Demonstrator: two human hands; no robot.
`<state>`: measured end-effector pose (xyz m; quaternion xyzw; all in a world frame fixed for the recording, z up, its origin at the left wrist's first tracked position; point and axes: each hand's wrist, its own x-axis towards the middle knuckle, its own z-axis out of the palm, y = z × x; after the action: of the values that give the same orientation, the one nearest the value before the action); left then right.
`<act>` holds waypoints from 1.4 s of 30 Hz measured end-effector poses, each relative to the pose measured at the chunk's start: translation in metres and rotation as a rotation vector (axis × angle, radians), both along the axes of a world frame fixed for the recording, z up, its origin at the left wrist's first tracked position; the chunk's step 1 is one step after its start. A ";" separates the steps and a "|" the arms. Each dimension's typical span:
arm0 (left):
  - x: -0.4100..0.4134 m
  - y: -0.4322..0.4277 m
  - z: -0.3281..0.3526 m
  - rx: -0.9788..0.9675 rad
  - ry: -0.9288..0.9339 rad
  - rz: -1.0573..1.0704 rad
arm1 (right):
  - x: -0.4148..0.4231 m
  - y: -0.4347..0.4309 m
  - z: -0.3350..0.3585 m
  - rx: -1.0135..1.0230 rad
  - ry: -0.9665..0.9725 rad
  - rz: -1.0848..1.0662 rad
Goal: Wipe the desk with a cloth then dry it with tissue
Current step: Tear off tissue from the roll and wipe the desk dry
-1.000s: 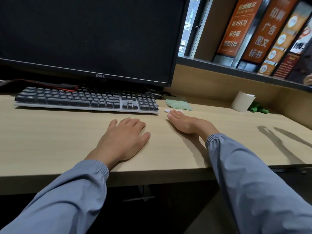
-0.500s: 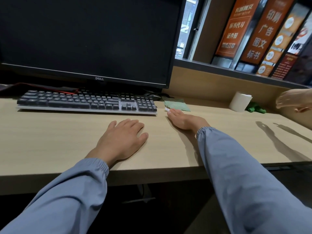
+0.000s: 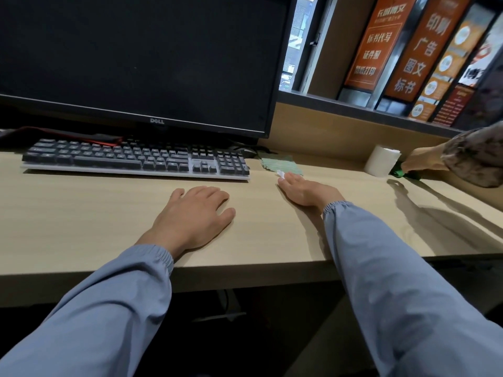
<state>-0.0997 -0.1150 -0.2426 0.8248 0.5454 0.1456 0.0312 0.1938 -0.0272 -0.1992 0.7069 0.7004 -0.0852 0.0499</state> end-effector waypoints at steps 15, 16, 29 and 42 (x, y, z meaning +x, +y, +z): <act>0.001 -0.001 -0.001 0.006 -0.002 0.009 | 0.012 -0.008 0.015 0.181 -0.101 0.074; 0.001 0.000 -0.001 0.007 -0.003 0.010 | 0.011 -0.006 0.013 0.181 -0.075 0.082; 0.000 0.002 -0.002 0.006 -0.017 0.019 | 0.023 -0.006 0.009 0.146 -0.054 0.108; 0.003 -0.003 -0.001 0.000 0.005 0.016 | 0.026 -0.024 0.003 0.164 0.013 0.139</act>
<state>-0.0971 -0.1179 -0.2440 0.8208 0.5521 0.1437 0.0285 0.2199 -0.0513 -0.1964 0.6579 0.7526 -0.0285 -0.0070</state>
